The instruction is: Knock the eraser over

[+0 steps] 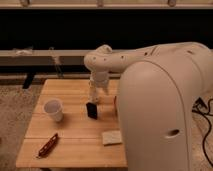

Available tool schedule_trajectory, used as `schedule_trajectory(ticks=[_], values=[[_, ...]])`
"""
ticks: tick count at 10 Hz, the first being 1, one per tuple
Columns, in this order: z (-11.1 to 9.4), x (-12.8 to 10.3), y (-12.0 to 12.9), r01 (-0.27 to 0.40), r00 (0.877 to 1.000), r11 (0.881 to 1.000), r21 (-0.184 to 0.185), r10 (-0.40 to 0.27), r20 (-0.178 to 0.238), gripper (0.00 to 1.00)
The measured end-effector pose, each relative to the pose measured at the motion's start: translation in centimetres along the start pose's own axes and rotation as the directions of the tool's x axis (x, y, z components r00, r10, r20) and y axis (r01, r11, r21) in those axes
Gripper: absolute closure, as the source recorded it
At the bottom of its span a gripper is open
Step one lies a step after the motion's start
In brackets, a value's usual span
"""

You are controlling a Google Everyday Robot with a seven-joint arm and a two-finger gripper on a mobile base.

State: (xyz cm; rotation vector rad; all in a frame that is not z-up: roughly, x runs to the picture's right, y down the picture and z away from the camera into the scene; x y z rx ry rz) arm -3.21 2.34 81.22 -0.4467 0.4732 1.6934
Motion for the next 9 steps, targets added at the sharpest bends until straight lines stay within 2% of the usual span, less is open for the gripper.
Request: schedule_trajectory(ticks=[2,5,7,9], values=[[2.1,0.3,-0.3,-0.004,1.0,1.0,0.028,0.004,-0.018,0.35],[3.7,1.8,-1.7,-0.011,0.998,0.997,0.072,0.015,-0.056,0.35],[3.6,4.4,-2.5,-0.015,0.996,0.996,0.093,0.023,-0.087,0.35],[3.4,7.4,-3.3,-0.02,0.991,0.996,0.092,0.032,-0.132,0.35]])
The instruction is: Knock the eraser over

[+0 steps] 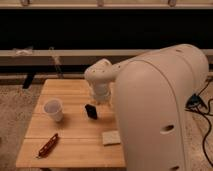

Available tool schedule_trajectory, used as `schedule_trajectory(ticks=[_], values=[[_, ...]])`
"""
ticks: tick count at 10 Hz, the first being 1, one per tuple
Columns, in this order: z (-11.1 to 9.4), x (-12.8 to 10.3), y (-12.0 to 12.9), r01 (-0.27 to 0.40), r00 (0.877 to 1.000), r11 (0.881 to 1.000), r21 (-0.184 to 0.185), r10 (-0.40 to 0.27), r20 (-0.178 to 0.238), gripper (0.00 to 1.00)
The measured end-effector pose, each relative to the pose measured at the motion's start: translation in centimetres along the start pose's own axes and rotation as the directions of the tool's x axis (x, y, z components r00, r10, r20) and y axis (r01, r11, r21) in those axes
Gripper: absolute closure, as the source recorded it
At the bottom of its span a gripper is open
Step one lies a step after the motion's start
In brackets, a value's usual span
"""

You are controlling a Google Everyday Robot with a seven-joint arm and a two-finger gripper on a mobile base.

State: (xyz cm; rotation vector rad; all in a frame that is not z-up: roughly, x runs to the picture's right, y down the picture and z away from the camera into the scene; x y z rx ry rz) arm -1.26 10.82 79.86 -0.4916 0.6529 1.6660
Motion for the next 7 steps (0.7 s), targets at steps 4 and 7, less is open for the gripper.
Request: schedule_trajectory(ticks=[4,7], values=[[-0.3,5.8,1.1,0.049,0.997,0.997,-0.065,-0.053,-0.061,0.35],[-0.8,6.4,1.6,0.071,0.995,0.993,-0.091,-0.077,-0.061,0.35]])
